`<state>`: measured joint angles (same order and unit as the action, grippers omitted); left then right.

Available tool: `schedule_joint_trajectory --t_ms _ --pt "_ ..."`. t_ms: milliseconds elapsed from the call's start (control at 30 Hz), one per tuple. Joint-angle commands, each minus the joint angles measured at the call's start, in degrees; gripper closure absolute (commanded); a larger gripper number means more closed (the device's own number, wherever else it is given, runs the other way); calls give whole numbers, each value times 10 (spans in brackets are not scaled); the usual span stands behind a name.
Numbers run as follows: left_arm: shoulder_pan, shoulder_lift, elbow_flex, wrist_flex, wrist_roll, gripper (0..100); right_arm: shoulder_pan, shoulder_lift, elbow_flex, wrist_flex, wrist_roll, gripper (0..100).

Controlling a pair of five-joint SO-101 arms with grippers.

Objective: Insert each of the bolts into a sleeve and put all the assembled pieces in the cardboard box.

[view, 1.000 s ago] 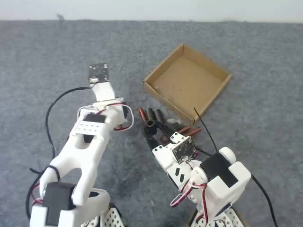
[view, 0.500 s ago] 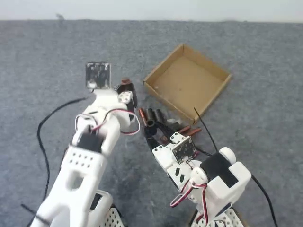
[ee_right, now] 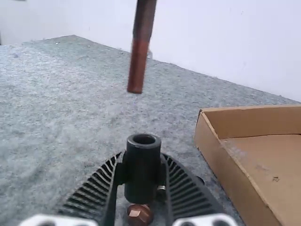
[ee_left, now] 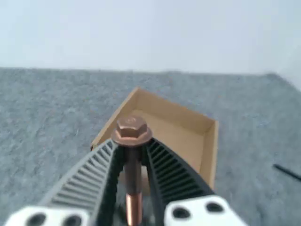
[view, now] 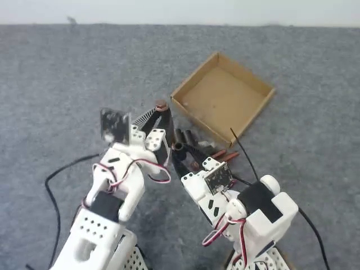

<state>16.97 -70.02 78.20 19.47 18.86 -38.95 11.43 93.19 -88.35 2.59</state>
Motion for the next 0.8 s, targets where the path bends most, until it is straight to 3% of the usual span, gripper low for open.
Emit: schedule_joint_trajectory --t_ms 0,767 --pt "27 -78 26 -35 1 990 -4 -3 9 4 11 992" --pt "47 -146 124 -35 1 989 -21 -7 -3 35 11 992"
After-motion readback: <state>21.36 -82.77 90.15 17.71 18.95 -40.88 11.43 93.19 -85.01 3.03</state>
